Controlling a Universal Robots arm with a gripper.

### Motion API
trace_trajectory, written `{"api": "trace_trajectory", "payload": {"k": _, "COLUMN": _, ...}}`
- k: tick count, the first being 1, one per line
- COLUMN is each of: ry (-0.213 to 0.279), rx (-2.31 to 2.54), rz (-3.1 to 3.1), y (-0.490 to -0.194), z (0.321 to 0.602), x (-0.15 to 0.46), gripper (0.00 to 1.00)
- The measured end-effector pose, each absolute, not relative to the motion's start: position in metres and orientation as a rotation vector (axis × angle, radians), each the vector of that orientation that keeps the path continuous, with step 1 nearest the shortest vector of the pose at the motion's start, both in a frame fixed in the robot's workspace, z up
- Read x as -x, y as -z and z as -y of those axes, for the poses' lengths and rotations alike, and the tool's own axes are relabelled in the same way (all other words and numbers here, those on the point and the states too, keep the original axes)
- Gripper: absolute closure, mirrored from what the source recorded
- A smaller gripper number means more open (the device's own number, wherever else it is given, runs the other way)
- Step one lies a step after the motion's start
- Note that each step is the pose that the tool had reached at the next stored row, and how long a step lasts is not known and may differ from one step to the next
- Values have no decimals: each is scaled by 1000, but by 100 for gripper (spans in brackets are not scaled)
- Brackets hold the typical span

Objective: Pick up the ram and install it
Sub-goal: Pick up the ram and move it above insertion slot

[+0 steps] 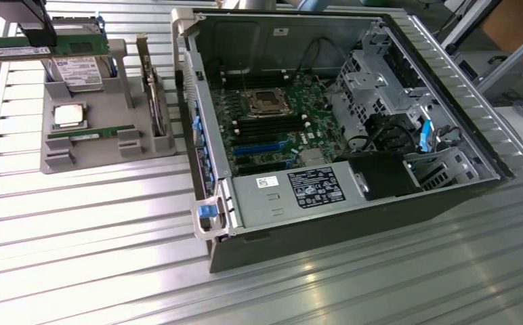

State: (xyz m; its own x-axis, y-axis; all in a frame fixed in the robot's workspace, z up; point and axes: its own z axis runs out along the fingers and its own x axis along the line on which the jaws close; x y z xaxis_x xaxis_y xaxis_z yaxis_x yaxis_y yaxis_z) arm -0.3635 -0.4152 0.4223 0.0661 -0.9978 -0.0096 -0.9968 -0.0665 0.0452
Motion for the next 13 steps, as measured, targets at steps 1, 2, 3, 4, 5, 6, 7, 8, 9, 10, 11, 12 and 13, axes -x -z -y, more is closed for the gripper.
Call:
{"api": "trace_trajectory", "payload": {"k": 1, "ry": 59, "rx": -2274, "rz": 2128, "y": -423, "z": 415, "x": 364, "gripper": 88}}
{"api": "trace_trajectory", "payload": {"k": 2, "ry": 59, "rx": -2274, "rz": 2128, "y": -425, "z": 415, "x": 364, "gripper": 88}}
{"api": "trace_trajectory", "payload": {"k": 3, "ry": 59, "rx": -2274, "rz": 2128, "y": -426, "z": 415, "x": 364, "gripper": 88}}
{"api": "trace_trajectory", "payload": {"k": 4, "ry": 59, "rx": -2274, "rz": 2128, "y": -427, "z": 415, "x": 364, "gripper": 88}}
{"api": "trace_trajectory", "payload": {"k": 5, "ry": 59, "rx": -2274, "rz": 2128, "y": -428, "z": 415, "x": 364, "gripper": 88}}
{"api": "trace_trajectory", "payload": {"k": 6, "ry": 59, "rx": -2274, "rz": 2128, "y": -430, "z": 415, "x": 364, "gripper": 88}}
{"api": "trace_trajectory", "payload": {"k": 7, "ry": 59, "rx": -2274, "rz": 2128, "y": -430, "z": 415, "x": 364, "gripper": 88}}
{"api": "trace_trajectory", "payload": {"k": 8, "ry": 59, "rx": -2274, "rz": 2128, "y": -432, "z": 415, "x": 364, "gripper": 88}}
{"api": "trace_trajectory", "payload": {"k": 9, "ry": 59, "rx": -2274, "rz": 2128, "y": -434, "z": 415, "x": 364, "gripper": 88}}
{"api": "trace_trajectory", "payload": {"k": 10, "ry": 59, "rx": -2274, "rz": 2128, "y": -436, "z": 415, "x": 364, "gripper": 88}}
{"api": "trace_trajectory", "payload": {"k": 11, "ry": 59, "rx": -2274, "rz": 2128, "y": -438, "z": 415, "x": 364, "gripper": 88}}
{"api": "trace_trajectory", "payload": {"k": 12, "ry": 59, "rx": -2274, "rz": 2128, "y": -439, "z": 415, "x": 364, "gripper": 88}}
{"api": "trace_trajectory", "payload": {"k": 13, "ry": 59, "rx": -2274, "rz": 2128, "y": -441, "z": 415, "x": 364, "gripper": 88}}
